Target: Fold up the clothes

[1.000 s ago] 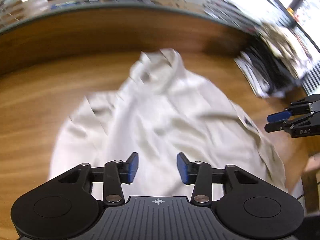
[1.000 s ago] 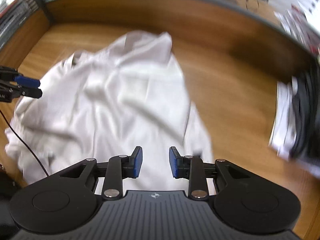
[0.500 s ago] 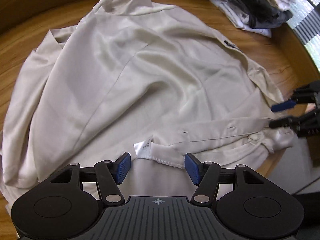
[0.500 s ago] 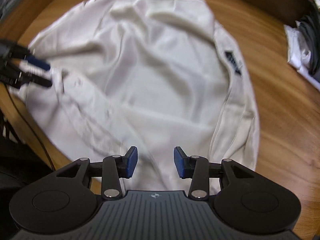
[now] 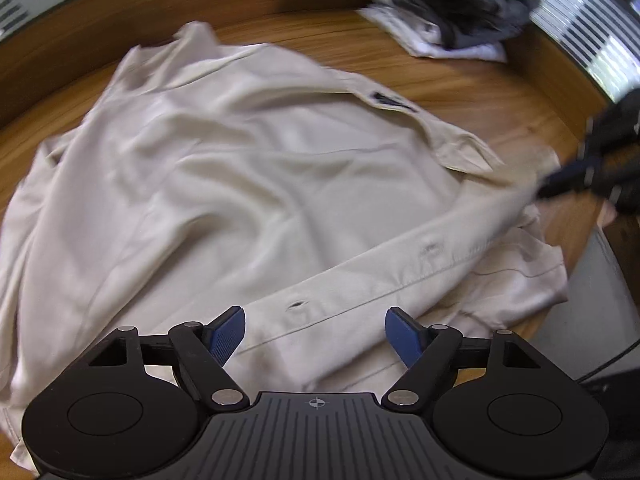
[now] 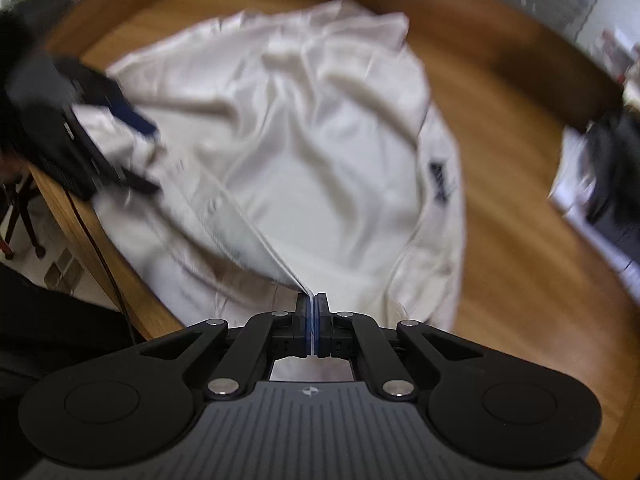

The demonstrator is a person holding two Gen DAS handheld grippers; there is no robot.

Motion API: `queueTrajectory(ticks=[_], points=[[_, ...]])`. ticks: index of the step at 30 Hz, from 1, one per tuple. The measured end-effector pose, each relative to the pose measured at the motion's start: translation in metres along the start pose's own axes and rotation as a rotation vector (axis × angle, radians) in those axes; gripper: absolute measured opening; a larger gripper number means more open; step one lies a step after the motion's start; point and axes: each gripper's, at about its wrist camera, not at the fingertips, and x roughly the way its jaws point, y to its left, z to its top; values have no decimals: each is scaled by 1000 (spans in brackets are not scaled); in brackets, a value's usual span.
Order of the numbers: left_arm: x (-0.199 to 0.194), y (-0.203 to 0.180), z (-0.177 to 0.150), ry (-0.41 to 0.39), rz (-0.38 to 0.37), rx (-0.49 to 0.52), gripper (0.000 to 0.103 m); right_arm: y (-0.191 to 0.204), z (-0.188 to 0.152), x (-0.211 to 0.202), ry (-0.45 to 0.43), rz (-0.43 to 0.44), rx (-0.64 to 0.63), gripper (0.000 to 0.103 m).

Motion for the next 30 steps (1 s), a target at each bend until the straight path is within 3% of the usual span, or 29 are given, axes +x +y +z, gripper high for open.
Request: queueTrajectory(ticks=[3,9,13,14,15,16,17,24,30], points=[[8,-20,12,-25,-32,49,85,-11,9,-23,-45,1,-19,1],[28,-40,26,-17,-79,107,85,-30,28,-49,-99,-9,-51,1],[40,-37,23,15,-55,129,81,-44,46,-51,-128,-29,-41,1],[42,-34,22,15,-41,134,67,-48,51,-51,-135,-33,-35,1],[43,-30,23,17,-24,137,39,-51,57,-51,-143,-35,-31,1],[44,-25,24,22,-5,137,26,-55,62,-51,-147,-37,-30,1],[44,-19,26,19,8,132,4,-57,69,-49,-152,-45,-30,1],[12,40,75,-133,168,62,3,-89,122,-33,-197,-119,-20,1],[-44,78,136,-314,250,5,3,-118,171,-47,-325,-200,27,1]])
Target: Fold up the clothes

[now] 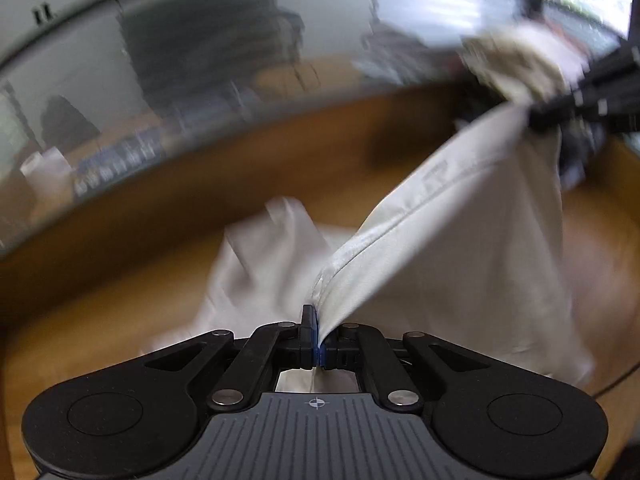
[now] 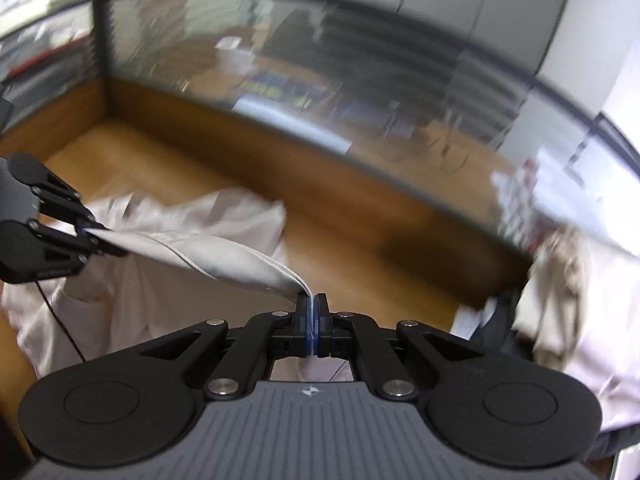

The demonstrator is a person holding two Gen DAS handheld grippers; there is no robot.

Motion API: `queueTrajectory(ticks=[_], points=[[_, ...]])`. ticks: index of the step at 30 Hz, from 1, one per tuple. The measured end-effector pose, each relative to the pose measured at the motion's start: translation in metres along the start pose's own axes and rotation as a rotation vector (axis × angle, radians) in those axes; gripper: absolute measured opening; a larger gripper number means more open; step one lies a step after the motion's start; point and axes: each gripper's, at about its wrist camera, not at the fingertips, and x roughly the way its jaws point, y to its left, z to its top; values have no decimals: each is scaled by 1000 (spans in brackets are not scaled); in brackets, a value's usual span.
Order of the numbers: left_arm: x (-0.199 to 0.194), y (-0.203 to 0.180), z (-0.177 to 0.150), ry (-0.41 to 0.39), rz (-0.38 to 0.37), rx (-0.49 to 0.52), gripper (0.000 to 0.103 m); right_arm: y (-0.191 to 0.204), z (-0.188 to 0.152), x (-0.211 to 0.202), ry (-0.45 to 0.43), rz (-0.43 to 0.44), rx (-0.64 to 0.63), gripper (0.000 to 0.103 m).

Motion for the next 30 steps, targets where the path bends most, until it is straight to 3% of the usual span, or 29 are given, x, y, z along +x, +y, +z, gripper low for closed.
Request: queueTrajectory(ticks=[4,9,16,25,28,30], points=[[-22,4,19,-65,-3,-2,4,-15,19,-13,-62,-9,26,1],[-38,-21,-12,-38,-37,14,4,-18,1,-29,-49,46,42,1],[-44,-70,-91,83,-125,-49,4,12,-73,-42,83,163,9,1],[-52,-124,-193,267,-140,-122,4,62,-184,-47,291,341,-33,1],[-51,-138,-214,322,-118,-149,14,75,-205,-43,339,383,-73,5],[-59,-142,-221,327,-118,-157,34,81,-215,-38,368,410,-96,9]])
